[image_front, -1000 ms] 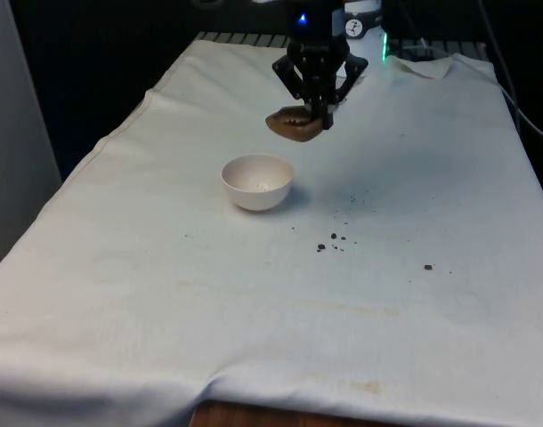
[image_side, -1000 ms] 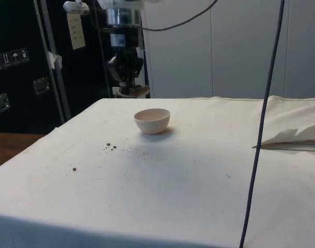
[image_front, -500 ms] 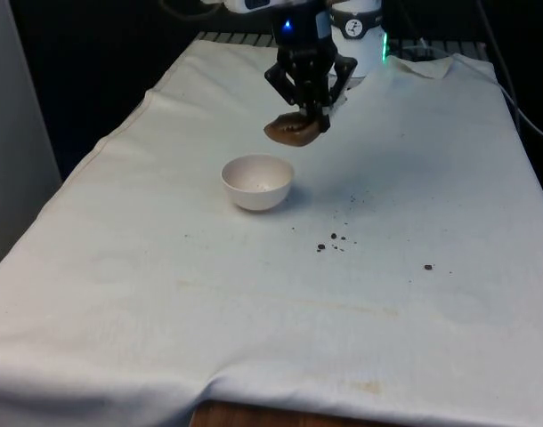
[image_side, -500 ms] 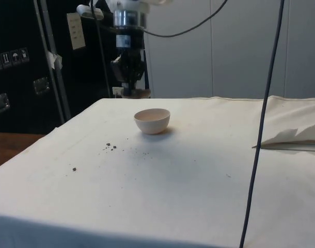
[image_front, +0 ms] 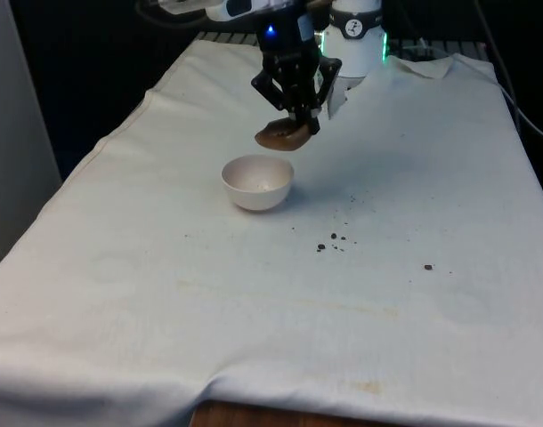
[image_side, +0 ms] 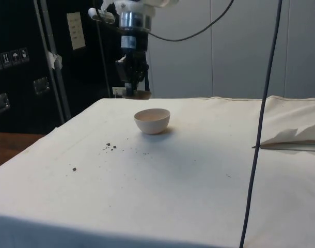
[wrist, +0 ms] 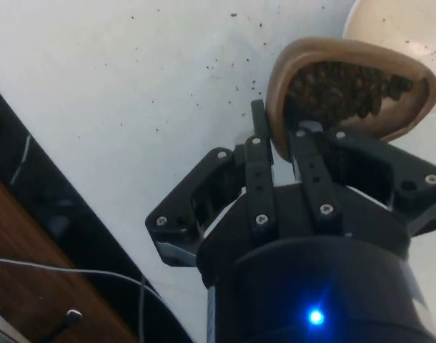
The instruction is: Pour the coffee beans from the cup into the bowl.
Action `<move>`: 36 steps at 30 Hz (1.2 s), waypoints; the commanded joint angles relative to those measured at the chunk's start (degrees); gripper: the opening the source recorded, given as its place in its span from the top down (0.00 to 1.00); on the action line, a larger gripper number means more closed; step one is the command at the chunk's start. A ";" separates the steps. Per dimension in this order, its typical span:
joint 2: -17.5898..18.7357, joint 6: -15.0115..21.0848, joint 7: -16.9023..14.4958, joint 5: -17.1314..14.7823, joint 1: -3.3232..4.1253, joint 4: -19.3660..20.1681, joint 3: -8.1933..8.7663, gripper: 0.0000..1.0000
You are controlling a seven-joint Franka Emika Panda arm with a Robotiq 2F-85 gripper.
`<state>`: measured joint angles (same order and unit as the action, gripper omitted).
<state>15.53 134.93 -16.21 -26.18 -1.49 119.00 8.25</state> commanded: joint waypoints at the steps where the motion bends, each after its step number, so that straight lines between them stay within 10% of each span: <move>1: 0.11 0.00 -0.74 -0.40 0.00 0.06 0.17 1.00; 36: 4.18 -5.21 -26.99 -17.25 -0.74 -0.06 6.25 1.00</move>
<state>19.77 130.18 -43.03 -43.20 -1.78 119.18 14.84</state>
